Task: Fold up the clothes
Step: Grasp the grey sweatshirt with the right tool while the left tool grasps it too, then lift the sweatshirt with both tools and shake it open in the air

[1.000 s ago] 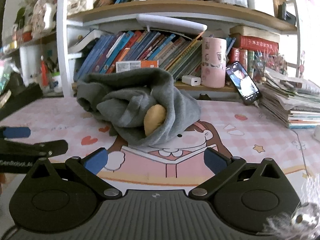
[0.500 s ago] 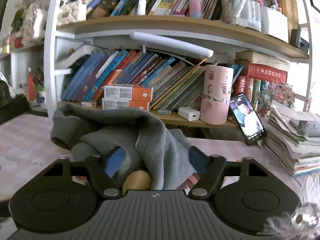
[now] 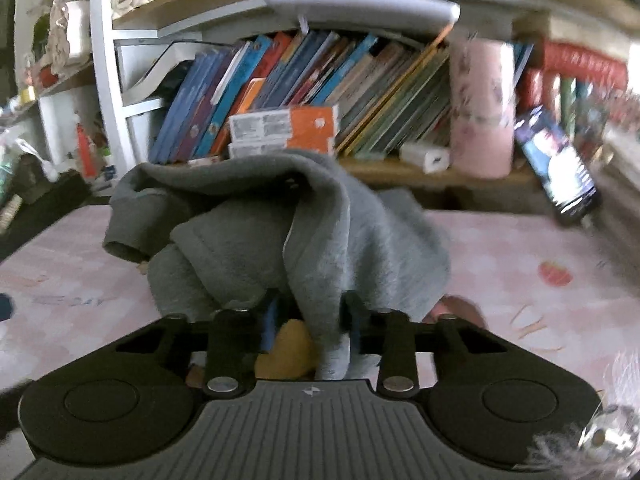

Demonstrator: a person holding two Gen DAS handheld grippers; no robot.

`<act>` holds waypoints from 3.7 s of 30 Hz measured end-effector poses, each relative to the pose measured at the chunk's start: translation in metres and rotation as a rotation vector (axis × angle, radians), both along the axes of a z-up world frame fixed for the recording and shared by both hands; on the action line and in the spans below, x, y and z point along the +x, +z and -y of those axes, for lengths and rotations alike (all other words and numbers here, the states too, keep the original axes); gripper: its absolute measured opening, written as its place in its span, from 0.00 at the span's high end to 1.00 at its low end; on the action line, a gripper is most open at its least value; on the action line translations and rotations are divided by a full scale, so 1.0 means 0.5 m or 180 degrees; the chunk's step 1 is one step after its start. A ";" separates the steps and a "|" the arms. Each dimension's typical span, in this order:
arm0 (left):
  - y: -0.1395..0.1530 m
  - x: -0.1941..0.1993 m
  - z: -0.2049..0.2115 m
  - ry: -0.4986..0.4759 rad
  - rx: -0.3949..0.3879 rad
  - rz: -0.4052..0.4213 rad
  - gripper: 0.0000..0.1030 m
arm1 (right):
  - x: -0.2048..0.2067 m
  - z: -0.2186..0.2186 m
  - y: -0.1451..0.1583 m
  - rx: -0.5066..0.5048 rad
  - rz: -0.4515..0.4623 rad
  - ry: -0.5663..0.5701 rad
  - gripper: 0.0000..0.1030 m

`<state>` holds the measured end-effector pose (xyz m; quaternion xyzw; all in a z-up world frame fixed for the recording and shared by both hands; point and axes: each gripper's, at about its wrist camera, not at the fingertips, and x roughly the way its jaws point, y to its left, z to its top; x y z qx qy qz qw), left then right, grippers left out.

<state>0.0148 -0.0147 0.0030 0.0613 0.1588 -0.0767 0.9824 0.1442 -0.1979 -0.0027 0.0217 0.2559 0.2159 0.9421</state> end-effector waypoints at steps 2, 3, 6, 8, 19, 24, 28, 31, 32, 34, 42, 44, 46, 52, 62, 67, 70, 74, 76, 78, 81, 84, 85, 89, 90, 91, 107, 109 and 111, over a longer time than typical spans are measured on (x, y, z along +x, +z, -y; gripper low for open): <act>-0.001 0.012 0.029 -0.0085 0.0259 0.0022 0.00 | -0.003 0.012 0.004 0.0133 -0.0044 0.0026 0.85; -0.001 0.018 0.041 -0.0078 0.0380 0.0034 0.03 | -0.010 0.021 0.009 0.0202 -0.0042 0.0038 0.87; 0.005 0.030 0.070 -0.0011 0.0624 0.0056 0.22 | -0.039 0.052 0.028 0.0430 -0.0005 0.0086 0.89; 0.017 0.029 0.071 -0.0011 0.0566 0.0058 0.29 | -0.064 0.073 0.042 0.0604 0.0023 0.0127 0.90; 0.028 0.046 0.104 -0.0231 0.0417 -0.0228 0.52 | -0.137 0.109 0.032 0.0754 -0.0102 0.0146 0.90; 0.014 0.068 0.140 -0.0319 0.0527 -0.0321 0.57 | -0.138 0.110 0.030 0.0633 -0.0019 0.0001 0.90; -0.001 0.088 0.168 -0.0402 0.0743 -0.0372 0.57 | -0.134 0.113 0.026 0.0554 0.0009 -0.0103 0.87; -0.018 0.115 0.176 -0.0363 0.0775 -0.0524 0.57 | -0.128 0.116 0.022 0.0544 -0.0009 -0.0129 0.86; -0.022 0.120 0.177 -0.0369 0.0789 -0.0536 0.57 | -0.127 0.116 0.021 0.0534 -0.0018 -0.0131 0.86; -0.028 0.130 0.174 -0.0379 0.0812 -0.0547 0.65 | -0.125 0.114 0.018 0.0494 -0.0027 -0.0121 0.87; 0.128 0.192 0.034 0.0207 0.0312 -0.0099 0.98 | -0.148 0.107 0.035 0.0539 0.0109 0.0073 0.92; 0.208 0.194 -0.002 0.0267 -0.0028 0.0090 0.98 | -0.153 0.096 0.035 0.0641 0.0013 0.0291 0.92; 0.278 0.180 -0.011 0.0210 -0.0201 0.0293 1.00 | -0.153 0.085 0.030 0.0829 -0.0198 0.0586 0.92; 0.405 0.078 0.036 0.0142 0.0176 0.1396 1.00 | -0.186 0.027 0.017 0.1171 -0.0653 0.1635 0.92; 0.178 0.086 -0.038 0.0235 0.0434 -0.0025 0.89 | -0.182 0.037 0.020 0.1059 -0.0545 0.1243 0.92; 0.094 0.022 -0.057 -0.0023 0.0351 -0.0266 0.19 | -0.196 0.029 0.029 0.0855 -0.0252 0.1087 0.85; 0.062 0.003 -0.053 -0.0232 0.0372 -0.0357 0.17 | -0.201 0.025 0.035 0.0782 -0.0035 0.0954 0.68; 0.021 0.044 -0.040 -0.0122 0.0406 -0.0623 0.19 | -0.204 0.030 0.036 0.0752 0.0107 0.0832 0.62; 0.009 0.066 -0.045 -0.0054 0.0272 -0.0764 0.46 | -0.200 0.027 0.033 0.0627 0.0102 0.0770 0.75; 0.010 0.087 -0.054 0.0044 0.0120 -0.0856 0.77 | -0.195 0.026 0.028 0.0532 0.0046 0.0714 0.88; 0.078 0.101 -0.065 0.0125 0.0043 -0.0498 0.86 | -0.188 0.035 0.024 0.0583 -0.0044 0.0685 0.93; 0.193 0.118 -0.063 0.0258 -0.0031 0.0065 0.87 | -0.199 0.043 0.028 0.0754 -0.0021 0.0850 0.94; 0.225 0.118 -0.048 0.0292 0.0072 0.0280 0.87 | -0.203 0.044 0.031 0.0854 -0.0030 0.0951 0.94; 0.295 0.099 0.036 0.0532 0.0821 0.1206 0.87 | -0.203 0.044 0.033 0.1301 -0.0315 0.1463 0.94; 0.296 0.104 0.043 0.0574 0.0881 0.1257 0.87 | -0.202 0.041 0.030 0.1369 -0.0399 0.1549 0.94; 0.296 0.110 0.049 0.0616 0.0944 0.1302 0.87 | -0.202 0.036 0.027 0.1422 -0.0480 0.1619 0.94; 0.118 0.223 -0.126 0.1183 0.1149 -0.0056 0.13 | -0.192 -0.028 -0.021 0.0801 -0.1004 0.1570 0.89; 0.116 0.199 -0.143 0.1225 0.1098 -0.0103 0.13 | -0.192 -0.020 -0.015 0.0820 -0.0922 0.1500 0.84; 0.101 0.169 -0.162 0.1217 0.0966 -0.0260 0.13 | -0.192 -0.010 -0.004 0.0837 -0.0777 0.1390 0.73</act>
